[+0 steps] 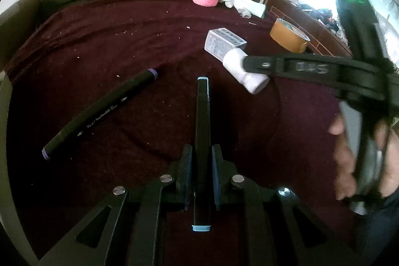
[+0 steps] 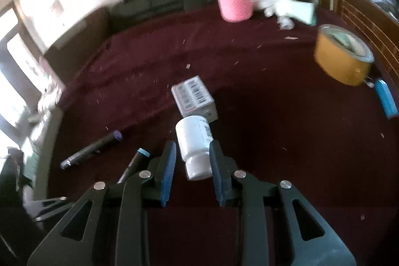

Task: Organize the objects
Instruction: 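Grasp the white pill bottle with the right tool while the left tool grasps a black marker, then lift the bottle and marker and carry them over the tray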

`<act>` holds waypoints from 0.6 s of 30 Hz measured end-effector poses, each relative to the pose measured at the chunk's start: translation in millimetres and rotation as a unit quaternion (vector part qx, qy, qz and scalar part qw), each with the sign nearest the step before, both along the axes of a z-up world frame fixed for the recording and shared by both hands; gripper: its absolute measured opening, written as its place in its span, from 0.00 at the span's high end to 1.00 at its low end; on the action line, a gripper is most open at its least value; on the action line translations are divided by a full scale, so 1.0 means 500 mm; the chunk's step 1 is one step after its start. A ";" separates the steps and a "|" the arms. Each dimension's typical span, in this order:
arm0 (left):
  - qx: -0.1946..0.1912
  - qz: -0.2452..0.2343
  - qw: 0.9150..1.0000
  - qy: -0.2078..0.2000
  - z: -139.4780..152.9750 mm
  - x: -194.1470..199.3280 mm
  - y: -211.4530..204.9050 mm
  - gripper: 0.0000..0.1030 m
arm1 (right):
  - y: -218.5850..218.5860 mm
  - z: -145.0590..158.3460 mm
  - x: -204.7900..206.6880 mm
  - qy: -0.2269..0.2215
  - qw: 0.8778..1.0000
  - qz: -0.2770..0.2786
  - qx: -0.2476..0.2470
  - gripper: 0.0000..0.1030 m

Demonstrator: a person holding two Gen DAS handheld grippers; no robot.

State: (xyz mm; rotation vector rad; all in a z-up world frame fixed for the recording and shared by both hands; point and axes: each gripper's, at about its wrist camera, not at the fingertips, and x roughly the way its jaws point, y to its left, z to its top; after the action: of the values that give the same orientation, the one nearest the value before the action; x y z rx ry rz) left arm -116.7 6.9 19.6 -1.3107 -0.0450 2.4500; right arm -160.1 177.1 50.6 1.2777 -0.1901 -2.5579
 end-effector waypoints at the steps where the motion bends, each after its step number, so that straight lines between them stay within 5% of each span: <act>1: 0.001 0.000 1.000 0.000 -0.001 -0.001 0.001 0.89 | -0.005 -0.006 -0.006 0.002 1.000 0.002 0.003 0.73; 18: -0.021 0.010 1.000 0.015 -0.003 0.001 0.015 0.89 | -0.026 -0.026 -0.014 0.015 1.000 0.012 0.011 0.70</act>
State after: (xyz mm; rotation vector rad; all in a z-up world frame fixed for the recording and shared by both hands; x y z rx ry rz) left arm -116.0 14.6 17.9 -1.2976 0.0000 2.4987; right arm -166.9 164.0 37.5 1.2411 -0.1410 -2.5632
